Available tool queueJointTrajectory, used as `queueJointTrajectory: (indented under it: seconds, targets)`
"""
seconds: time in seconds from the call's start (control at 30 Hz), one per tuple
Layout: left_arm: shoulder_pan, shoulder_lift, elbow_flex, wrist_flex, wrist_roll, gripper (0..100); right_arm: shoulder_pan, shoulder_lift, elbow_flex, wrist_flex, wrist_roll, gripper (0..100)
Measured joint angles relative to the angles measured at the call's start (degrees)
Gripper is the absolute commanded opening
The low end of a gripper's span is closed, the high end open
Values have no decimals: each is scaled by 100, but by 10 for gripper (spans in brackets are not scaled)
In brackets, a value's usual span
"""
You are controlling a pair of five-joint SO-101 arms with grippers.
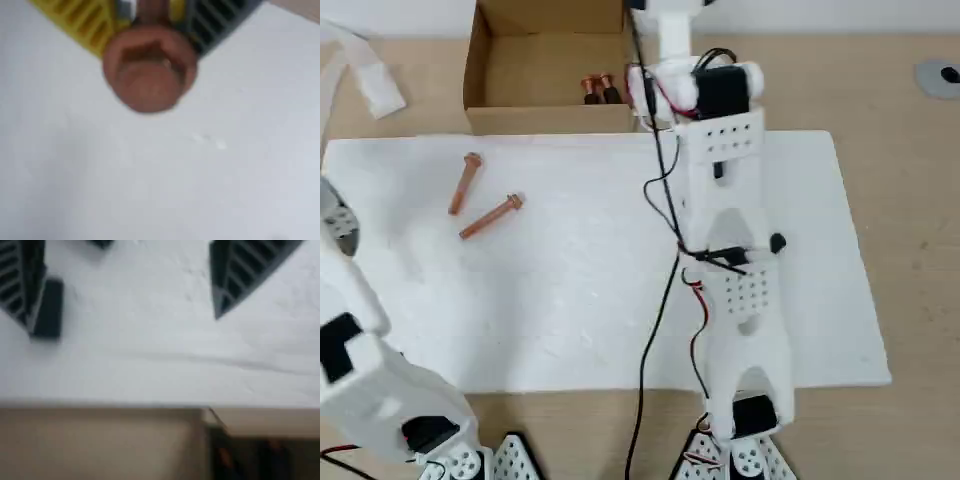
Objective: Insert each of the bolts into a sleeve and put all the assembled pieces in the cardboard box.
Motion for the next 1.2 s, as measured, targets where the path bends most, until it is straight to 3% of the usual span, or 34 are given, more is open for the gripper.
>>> queueJointTrajectory:
  seconds: [0.13,0.4,0.57,0.73,0.9,1.07,1.2]
  targets:
    - [501,-1134,448,18,-492,7,246,-853,1442,0,-466,267]
    - [1354,-3297,905,-26,-580,7,360,-4018,5600,-9,-510,267]
    - [1398,-3833,1266,-308,114,7,738,-5099,7358,-281,1002,267]
    - [1424,-4141,1741,-712,914,7,1143,-5116,7947,-923,2743,270]
    - [1486,-4396,2251,-958,1064,7,1152,-5116,8571,-1626,4158,270]
    - [1521,-4642,2884,-1248,1099,7,870,-4721,9275,-2391,4958,269]
    - [1521,-4949,3323,-1512,1099,7,677,-4202,9301,-2822,5125,269]
